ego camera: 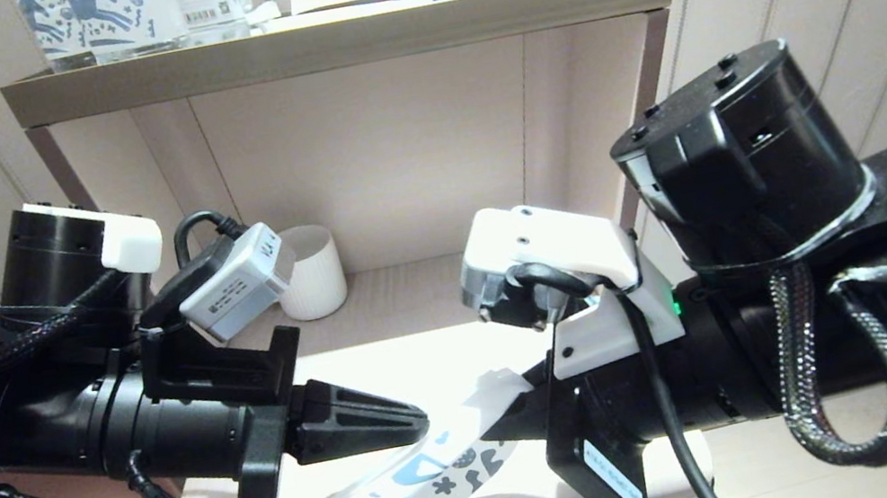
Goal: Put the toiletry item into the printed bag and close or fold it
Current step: Hand it to the other hand
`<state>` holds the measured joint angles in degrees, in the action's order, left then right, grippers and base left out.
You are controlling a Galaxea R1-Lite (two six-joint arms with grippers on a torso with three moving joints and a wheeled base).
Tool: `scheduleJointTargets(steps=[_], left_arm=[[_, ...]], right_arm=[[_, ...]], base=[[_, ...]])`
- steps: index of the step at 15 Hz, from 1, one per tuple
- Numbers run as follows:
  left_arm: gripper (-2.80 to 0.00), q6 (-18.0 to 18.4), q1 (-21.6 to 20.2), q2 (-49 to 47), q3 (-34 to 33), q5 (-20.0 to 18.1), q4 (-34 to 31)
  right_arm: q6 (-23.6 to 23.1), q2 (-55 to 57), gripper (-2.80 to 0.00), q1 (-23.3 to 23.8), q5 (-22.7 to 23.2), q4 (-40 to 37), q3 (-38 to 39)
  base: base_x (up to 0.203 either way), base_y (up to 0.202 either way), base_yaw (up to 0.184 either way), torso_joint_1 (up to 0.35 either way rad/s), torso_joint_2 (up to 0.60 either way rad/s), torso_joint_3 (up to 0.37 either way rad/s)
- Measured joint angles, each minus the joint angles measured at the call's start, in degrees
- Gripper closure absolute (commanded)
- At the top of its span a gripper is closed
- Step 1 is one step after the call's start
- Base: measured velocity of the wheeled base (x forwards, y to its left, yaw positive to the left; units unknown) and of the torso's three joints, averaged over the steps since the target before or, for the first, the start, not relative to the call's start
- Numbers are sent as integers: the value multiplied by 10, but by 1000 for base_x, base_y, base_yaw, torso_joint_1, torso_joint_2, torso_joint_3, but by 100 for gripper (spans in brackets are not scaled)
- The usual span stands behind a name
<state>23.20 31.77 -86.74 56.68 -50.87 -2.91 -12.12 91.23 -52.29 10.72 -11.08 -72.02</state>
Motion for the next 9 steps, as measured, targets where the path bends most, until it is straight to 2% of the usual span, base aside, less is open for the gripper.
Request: scheduleJointTargets(steps=[4, 6, 8, 9], left_arm=[[0, 4, -7, 1, 4, 12, 18], [0, 29, -14, 6, -19, 48, 63], [0, 55, -16, 8, -49, 102, 125], [0, 57, -17, 8, -58, 111, 146]], right_arm=[[0, 2, 0, 2, 0, 0, 6], [0, 3, 0, 3, -1, 0, 7], [0, 4, 0, 4, 0, 0, 7], [0, 4, 0, 4, -1, 0, 7]], base=[[0, 0, 0, 0, 0, 0], [0, 0, 0, 0, 0, 0], [0, 0, 0, 0, 0, 0], [0, 0, 0, 0, 0, 0]])
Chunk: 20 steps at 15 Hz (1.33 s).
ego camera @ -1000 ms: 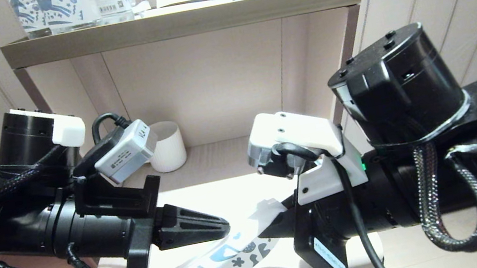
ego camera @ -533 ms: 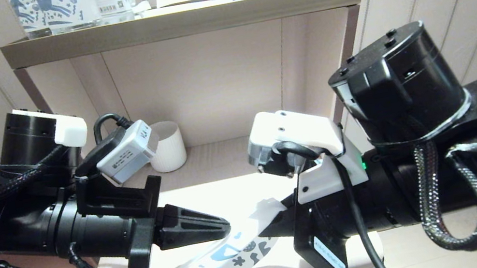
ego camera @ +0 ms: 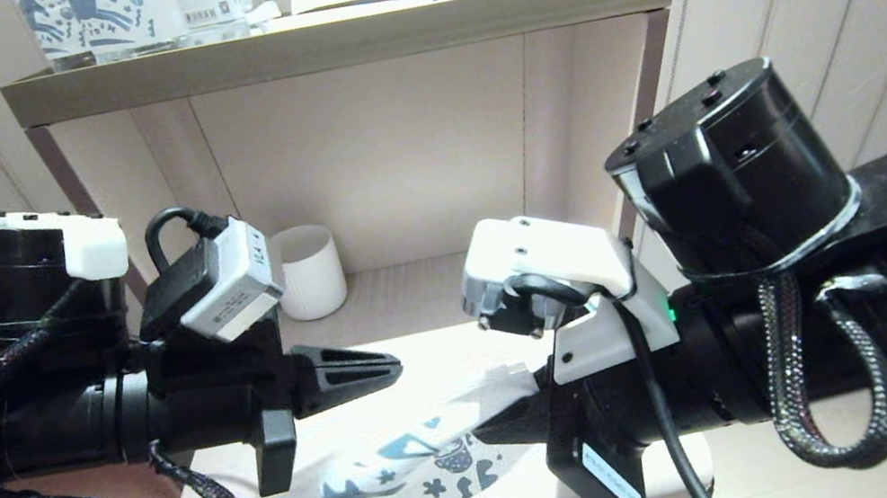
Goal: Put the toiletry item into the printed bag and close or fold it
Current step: Hand it to the other hand
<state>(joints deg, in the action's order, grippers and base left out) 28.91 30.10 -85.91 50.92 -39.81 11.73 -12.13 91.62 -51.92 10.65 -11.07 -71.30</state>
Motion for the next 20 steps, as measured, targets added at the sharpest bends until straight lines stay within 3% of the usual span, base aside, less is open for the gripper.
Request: scheduleJointTargets(steps=[7, 12, 15, 16, 20], left_arm=[[0, -11, -1, 6, 2, 2, 0], [0, -126, -1, 24, 51, -13, -44], [0, -132, 0, 40, 72, -26, -88], [-280, -132, 0, 44, 72, -36, -89], [-280, -129, 0, 51, 65, -40, -88]], right_arm=[[1, 3, 0, 0, 0, -1, 3], [-4, 32, 0, -5, 1, 0, -10], [-3, 63, 0, -14, 1, -2, -37], [-2, 72, 0, -17, 2, -3, -46], [2, 90, 0, -20, 2, -6, -60]], base=[[0, 0, 0, 0, 0, 0], [0, 0, 0, 0, 0, 0], [0, 0, 0, 0, 0, 0], [0, 0, 0, 0, 0, 0], [0, 0, 0, 0, 0, 0]])
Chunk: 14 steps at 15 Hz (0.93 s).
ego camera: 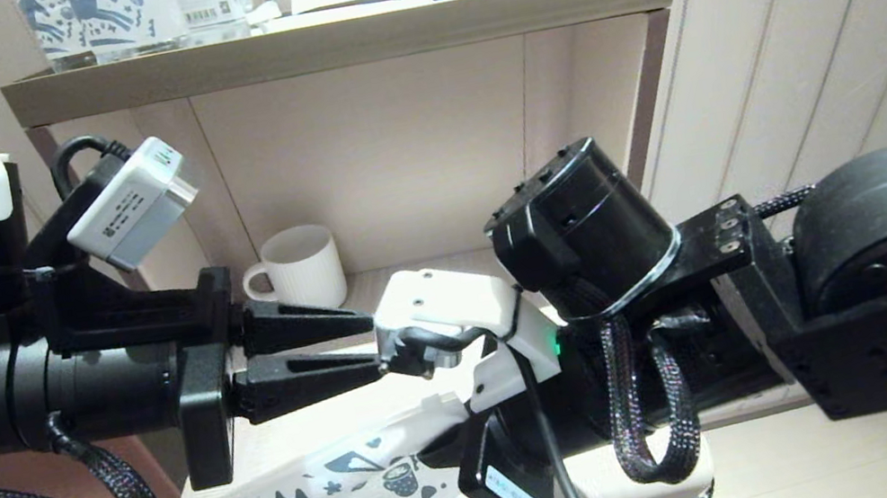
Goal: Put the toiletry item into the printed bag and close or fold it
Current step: Hand it to the other hand
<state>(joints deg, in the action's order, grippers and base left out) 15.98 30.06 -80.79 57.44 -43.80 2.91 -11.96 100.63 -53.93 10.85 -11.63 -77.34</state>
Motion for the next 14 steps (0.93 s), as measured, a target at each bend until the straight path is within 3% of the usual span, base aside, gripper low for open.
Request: scheduleJointTargets(steps=[5, 8, 11, 14], left_arm=[[-280, 4, 1, -12, -4, 1, 4], [-280, 37, 1, -30, -10, 0, 4], [-280, 45, 6, -43, -16, -7, 4], [-280, 45, 8, -47, -17, -12, 5]], right_arm=[[1, -1, 0, 0, 0, 1, -1], [2, -6, 0, 1, 1, 2, -1], [2, -7, 0, 0, 6, 2, -1], [4, 2, 0, 0, 48, 2, -5]], base=[[0, 0, 0, 0, 0, 0], [0, 0, 0, 0, 0, 0], [0, 0, 0, 0, 0, 0], [0, 0, 0, 0, 0, 0]])
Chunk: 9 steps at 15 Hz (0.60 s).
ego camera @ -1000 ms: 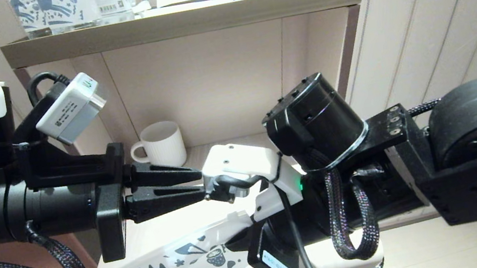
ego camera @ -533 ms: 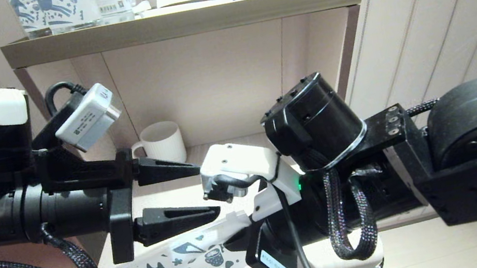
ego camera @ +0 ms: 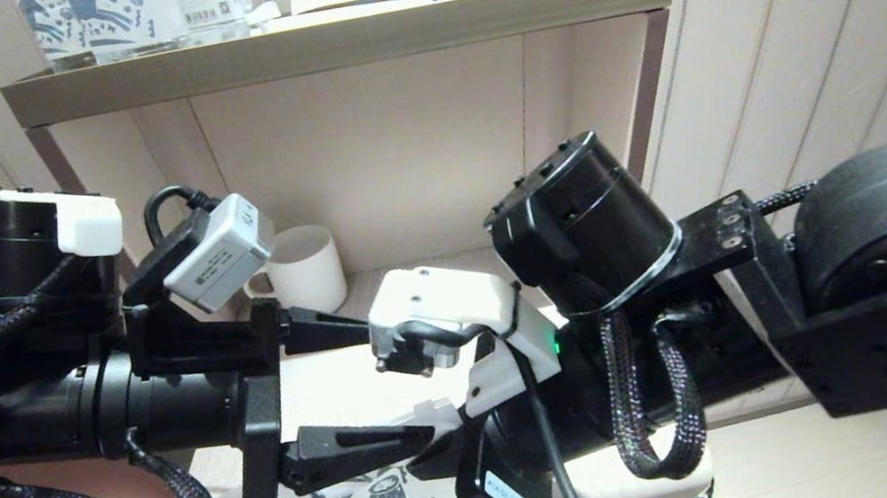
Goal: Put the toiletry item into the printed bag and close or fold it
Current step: Hand it to the other hand
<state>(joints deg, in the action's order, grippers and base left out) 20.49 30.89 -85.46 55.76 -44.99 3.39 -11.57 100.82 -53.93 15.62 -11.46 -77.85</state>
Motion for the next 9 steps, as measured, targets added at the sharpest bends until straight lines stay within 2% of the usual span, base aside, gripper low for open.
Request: scheduleJointTargets(steps=[4, 9], left_arm=[[-280, 0, 0, -1, -1, 0, 0], [-280, 3, 7, -1, -7, -3, 0]], right_arm=[[11, 12, 0, 0, 42, -2, -5], [13, 18, 0, 1, 45, -3, -12]], base=[[0, 0, 0, 0, 0, 0], [0, 0, 0, 0, 0, 0]])
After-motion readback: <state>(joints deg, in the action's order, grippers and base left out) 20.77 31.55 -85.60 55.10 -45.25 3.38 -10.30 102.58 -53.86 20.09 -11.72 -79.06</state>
